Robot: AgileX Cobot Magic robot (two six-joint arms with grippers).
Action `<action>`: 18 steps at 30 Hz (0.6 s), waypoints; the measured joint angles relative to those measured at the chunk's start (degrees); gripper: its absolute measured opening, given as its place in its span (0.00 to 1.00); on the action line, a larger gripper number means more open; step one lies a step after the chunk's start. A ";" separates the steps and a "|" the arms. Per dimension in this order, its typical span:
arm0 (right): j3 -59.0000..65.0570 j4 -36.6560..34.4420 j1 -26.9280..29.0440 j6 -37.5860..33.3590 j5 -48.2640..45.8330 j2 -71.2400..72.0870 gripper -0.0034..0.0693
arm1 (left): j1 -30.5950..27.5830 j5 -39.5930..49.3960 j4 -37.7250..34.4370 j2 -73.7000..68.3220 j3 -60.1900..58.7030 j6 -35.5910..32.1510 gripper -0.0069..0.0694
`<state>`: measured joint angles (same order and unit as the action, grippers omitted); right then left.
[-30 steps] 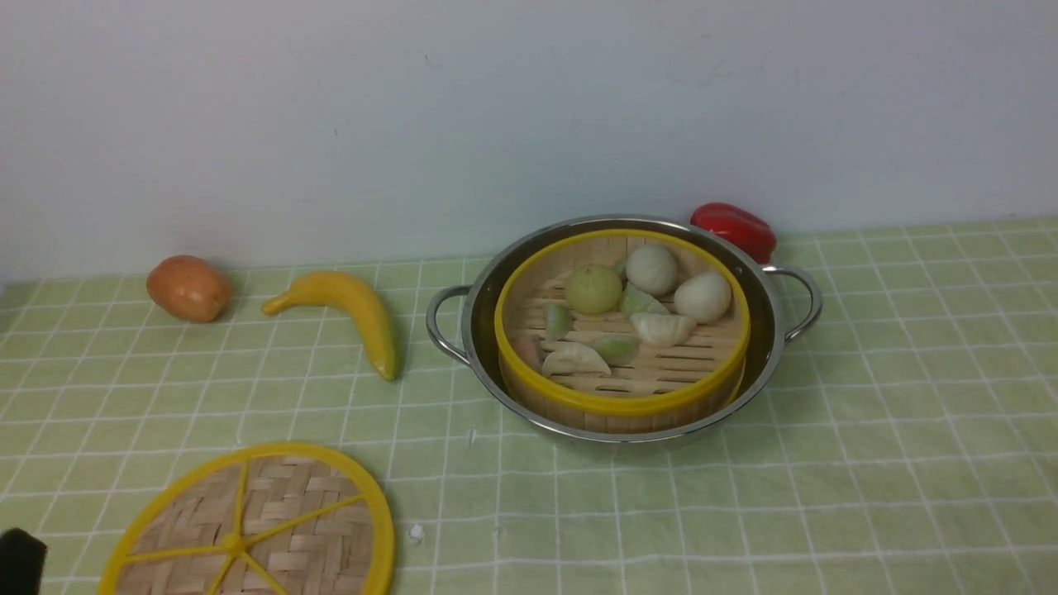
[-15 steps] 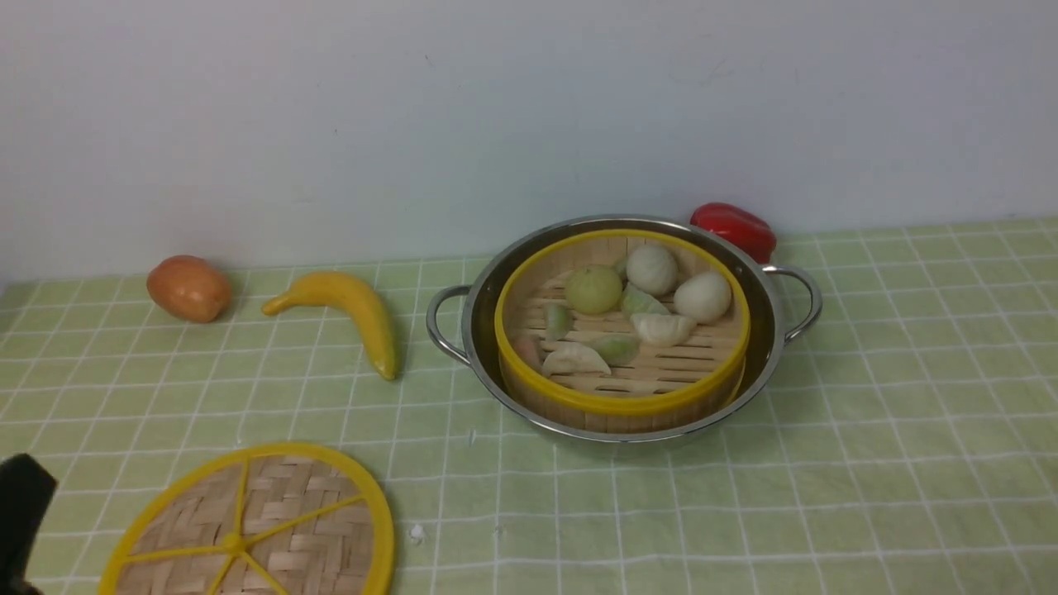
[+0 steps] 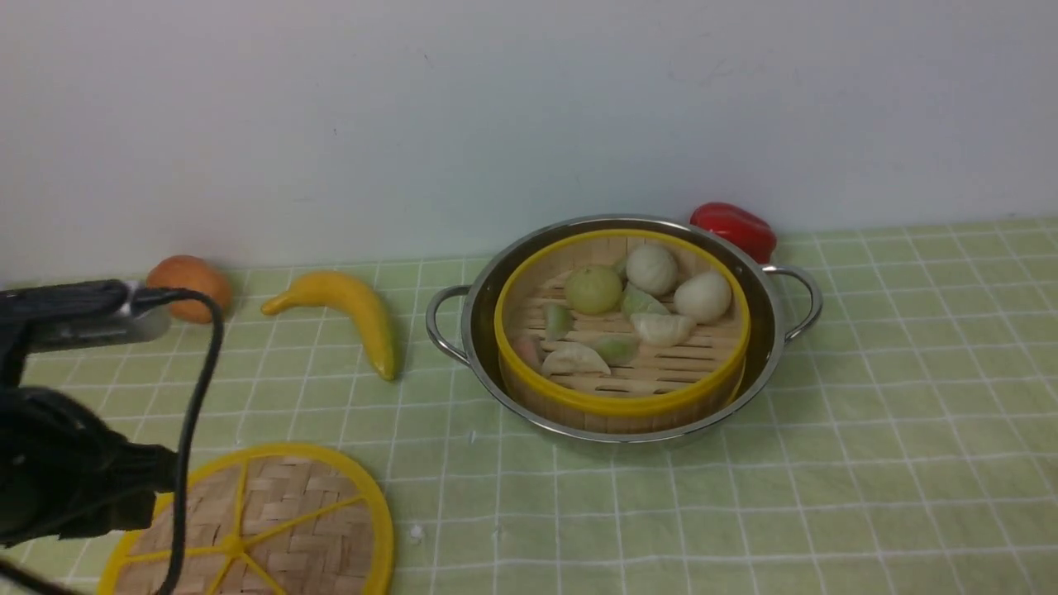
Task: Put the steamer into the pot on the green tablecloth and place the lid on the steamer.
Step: 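Grasp the bamboo steamer lid lying on the table by its centre knob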
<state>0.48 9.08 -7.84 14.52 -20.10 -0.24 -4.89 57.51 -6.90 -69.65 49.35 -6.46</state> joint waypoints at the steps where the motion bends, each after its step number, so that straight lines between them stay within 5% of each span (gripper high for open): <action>1: 0.00 0.00 0.00 0.00 0.00 0.00 0.38 | 0.00 0.33 -0.87 -3.02 1.10 -1.88 0.41; 8: 0.00 0.00 0.00 0.00 0.00 0.00 0.38 | 0.00 1.29 -5.92 -19.28 5.98 -11.75 0.41; 18: 0.00 0.00 0.00 0.00 0.00 0.00 0.38 | 0.00 -1.19 -5.96 -30.07 6.92 -12.58 0.41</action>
<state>0.48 9.08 -7.84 14.52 -20.10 -0.24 -4.89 56.32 -12.86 -99.72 56.27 -19.05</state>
